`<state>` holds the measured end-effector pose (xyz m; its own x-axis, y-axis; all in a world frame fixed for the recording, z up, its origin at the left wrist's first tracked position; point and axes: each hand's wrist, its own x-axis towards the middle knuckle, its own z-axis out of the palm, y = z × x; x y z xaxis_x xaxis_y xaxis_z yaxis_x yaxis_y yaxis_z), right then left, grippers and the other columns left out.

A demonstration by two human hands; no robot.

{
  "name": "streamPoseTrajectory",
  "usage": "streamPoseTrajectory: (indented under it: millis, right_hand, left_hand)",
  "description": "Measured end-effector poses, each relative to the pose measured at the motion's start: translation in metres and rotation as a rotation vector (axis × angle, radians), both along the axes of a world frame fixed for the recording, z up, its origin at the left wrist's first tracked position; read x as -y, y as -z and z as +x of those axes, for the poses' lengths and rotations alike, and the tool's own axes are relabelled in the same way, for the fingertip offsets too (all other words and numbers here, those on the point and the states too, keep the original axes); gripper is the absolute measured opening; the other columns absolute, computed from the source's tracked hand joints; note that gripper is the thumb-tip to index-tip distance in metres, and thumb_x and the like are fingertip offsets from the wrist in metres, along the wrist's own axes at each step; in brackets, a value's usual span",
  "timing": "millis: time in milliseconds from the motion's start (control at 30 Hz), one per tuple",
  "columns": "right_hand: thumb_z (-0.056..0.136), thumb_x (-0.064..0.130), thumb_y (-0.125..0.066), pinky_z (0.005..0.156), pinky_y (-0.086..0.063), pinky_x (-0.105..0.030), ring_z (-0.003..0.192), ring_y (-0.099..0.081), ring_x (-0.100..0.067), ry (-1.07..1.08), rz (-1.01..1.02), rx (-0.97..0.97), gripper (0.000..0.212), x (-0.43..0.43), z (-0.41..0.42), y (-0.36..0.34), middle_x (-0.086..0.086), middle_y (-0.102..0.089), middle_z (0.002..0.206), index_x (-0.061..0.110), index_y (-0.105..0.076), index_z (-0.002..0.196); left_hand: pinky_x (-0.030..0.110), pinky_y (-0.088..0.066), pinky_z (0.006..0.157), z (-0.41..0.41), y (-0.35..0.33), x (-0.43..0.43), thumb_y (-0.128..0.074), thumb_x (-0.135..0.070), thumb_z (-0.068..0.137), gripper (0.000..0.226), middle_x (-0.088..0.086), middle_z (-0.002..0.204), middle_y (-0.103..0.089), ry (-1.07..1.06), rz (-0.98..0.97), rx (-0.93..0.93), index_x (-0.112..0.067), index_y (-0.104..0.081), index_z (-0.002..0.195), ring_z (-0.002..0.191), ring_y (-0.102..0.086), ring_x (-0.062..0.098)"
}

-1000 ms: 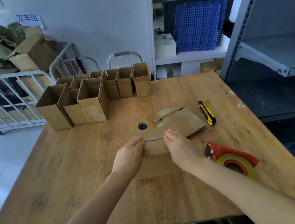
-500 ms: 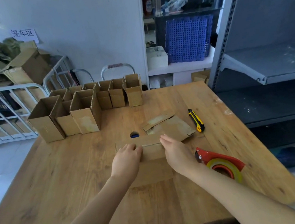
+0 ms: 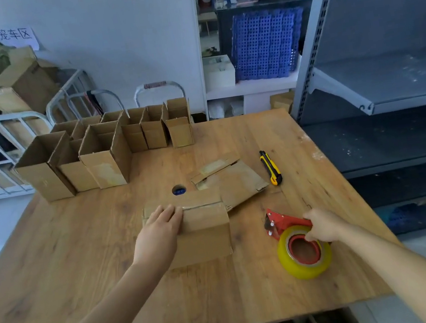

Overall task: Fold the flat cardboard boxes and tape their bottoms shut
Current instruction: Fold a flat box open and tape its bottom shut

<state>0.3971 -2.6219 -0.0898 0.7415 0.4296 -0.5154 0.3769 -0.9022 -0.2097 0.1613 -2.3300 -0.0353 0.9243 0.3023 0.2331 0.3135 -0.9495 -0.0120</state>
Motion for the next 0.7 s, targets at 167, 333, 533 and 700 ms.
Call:
streamPoseTrajectory:
  millis: [167,333,533,700]
  right_hand:
    - [0.073,0.033,-0.082,0.081,-0.045,-0.026,0.116,-0.059,-0.024,0.033,-0.012,-0.108,0.072,0.004,0.014,0.017,-0.009,-0.060,0.131,0.007,-0.054,0.134]
    - [0.068,0.032,-0.084,0.058,-0.041,-0.022,0.077,-0.059,-0.014,0.012,-0.007,-0.145,0.034,-0.003,0.017,0.016,0.002,-0.061,0.088,0.023,-0.057,0.088]
    - [0.068,0.021,-0.069,0.050,-0.029,-0.027,0.055,-0.041,-0.014,-0.076,-0.056,-0.140,0.029,-0.011,0.014,0.006,0.001,-0.044,0.065,0.017,-0.040,0.067]
    - [0.078,0.015,-0.067,0.077,-0.050,-0.028,0.099,-0.059,-0.020,-0.053,0.068,-0.238,0.062,-0.008,0.013,0.006,-0.004,-0.058,0.116,0.010,-0.044,0.136]
  left_hand:
    - [0.032,-0.054,0.085,0.000,0.002,0.000,-0.064,0.013,0.070,0.060,0.002,0.122,-0.063,-0.037,-0.107,-0.029,-0.008,-0.061,0.126,0.116,-0.058,0.025]
    - [0.033,-0.041,0.105,0.000,-0.003,0.003,-0.048,0.008,0.087,0.060,0.000,0.143,-0.048,-0.051,-0.165,-0.057,-0.013,-0.045,0.143,0.138,-0.037,0.022]
    - [0.036,-0.052,0.090,-0.001,0.001,0.001,-0.068,0.016,0.068,0.065,0.003,0.126,-0.063,-0.067,-0.127,-0.052,-0.010,-0.062,0.127,0.122,-0.056,0.027]
    - [0.034,-0.058,0.074,-0.001,0.001,0.000,-0.080,0.017,0.048,0.070,0.005,0.110,-0.070,-0.035,-0.063,-0.035,-0.007,-0.070,0.112,0.103,-0.067,0.028]
